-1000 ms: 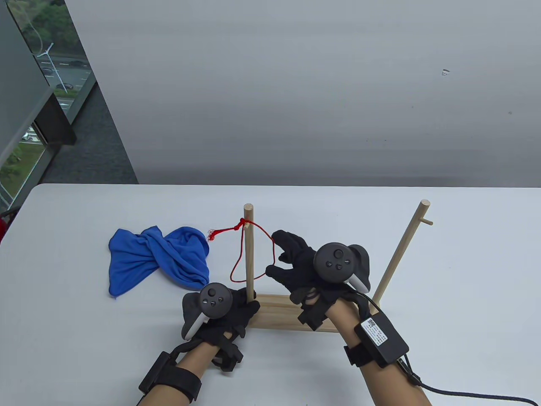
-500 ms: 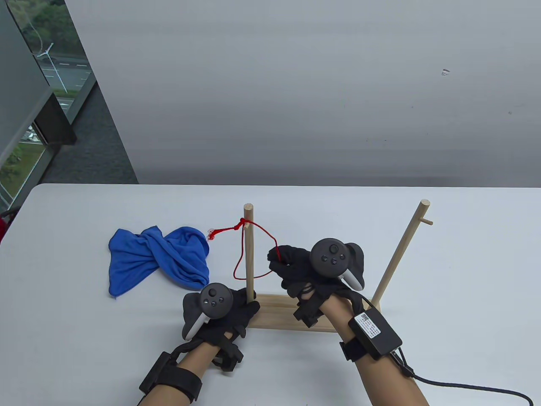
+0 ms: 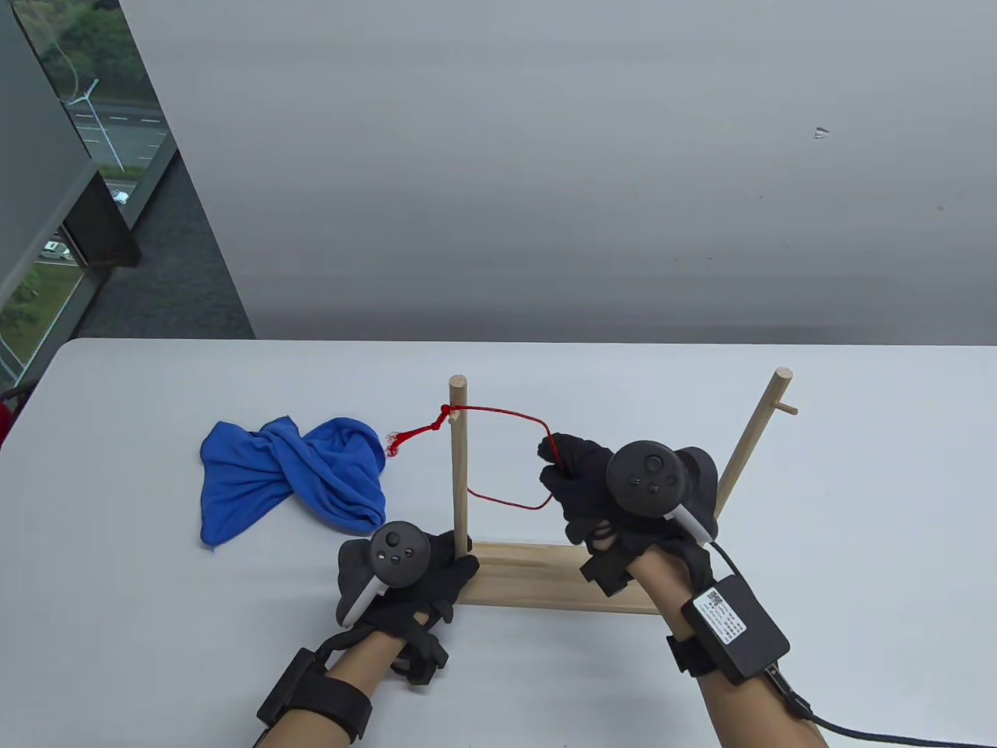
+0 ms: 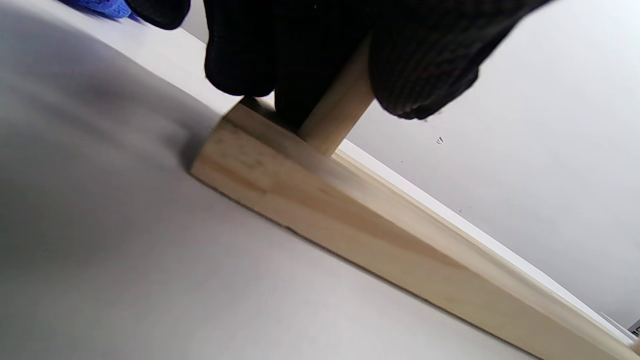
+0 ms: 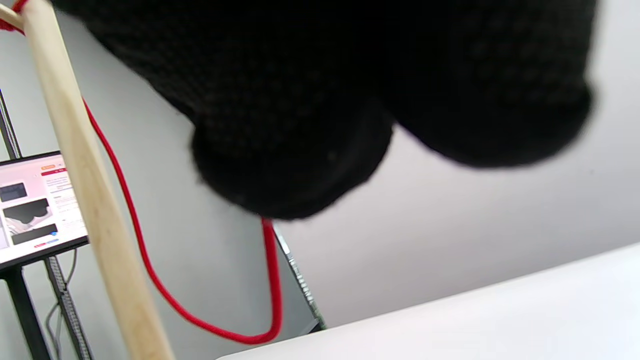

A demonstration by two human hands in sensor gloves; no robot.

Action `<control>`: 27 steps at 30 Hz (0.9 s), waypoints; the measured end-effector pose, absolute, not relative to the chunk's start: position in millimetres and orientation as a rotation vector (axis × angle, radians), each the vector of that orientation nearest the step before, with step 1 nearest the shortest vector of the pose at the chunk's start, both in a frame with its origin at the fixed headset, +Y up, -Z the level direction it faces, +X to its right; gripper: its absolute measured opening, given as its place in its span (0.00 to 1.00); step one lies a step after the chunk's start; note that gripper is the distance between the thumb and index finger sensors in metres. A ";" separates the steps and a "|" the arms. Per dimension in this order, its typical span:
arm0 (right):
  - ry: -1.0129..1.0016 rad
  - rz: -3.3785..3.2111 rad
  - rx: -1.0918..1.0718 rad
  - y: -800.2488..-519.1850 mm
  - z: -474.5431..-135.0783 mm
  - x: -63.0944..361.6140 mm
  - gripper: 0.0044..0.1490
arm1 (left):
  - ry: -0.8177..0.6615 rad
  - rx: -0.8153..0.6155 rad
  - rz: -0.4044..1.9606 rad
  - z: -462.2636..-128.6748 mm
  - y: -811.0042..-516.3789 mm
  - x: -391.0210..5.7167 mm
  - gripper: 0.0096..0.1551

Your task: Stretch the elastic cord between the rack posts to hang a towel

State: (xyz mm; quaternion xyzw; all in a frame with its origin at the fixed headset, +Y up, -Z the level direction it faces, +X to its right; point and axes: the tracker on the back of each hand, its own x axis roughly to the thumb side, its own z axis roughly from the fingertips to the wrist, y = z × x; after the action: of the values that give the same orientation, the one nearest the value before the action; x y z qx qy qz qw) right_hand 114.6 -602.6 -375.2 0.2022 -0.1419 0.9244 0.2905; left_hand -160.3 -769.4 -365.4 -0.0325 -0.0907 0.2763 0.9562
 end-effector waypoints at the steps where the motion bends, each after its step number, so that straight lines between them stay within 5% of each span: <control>1: -0.403 2.494 0.528 -598.5 -372.0 117.7 0.28 | -0.183 -0.067 0.560 -365.4 -769.4 -160.2 0.28; 27: -1.070 2.698 0.447 -488.2 -305.0 184.2 0.26 | -0.176 -0.084 0.553 -365.8 -769.6 -159.6 0.28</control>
State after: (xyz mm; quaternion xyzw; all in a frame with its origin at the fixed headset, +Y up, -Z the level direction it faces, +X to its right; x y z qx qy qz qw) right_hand 184.2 -488.2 -305.0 0.1516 -0.3625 0.9139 0.1023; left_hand -159.6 -769.6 -365.8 -0.0416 -0.0869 0.2727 0.9573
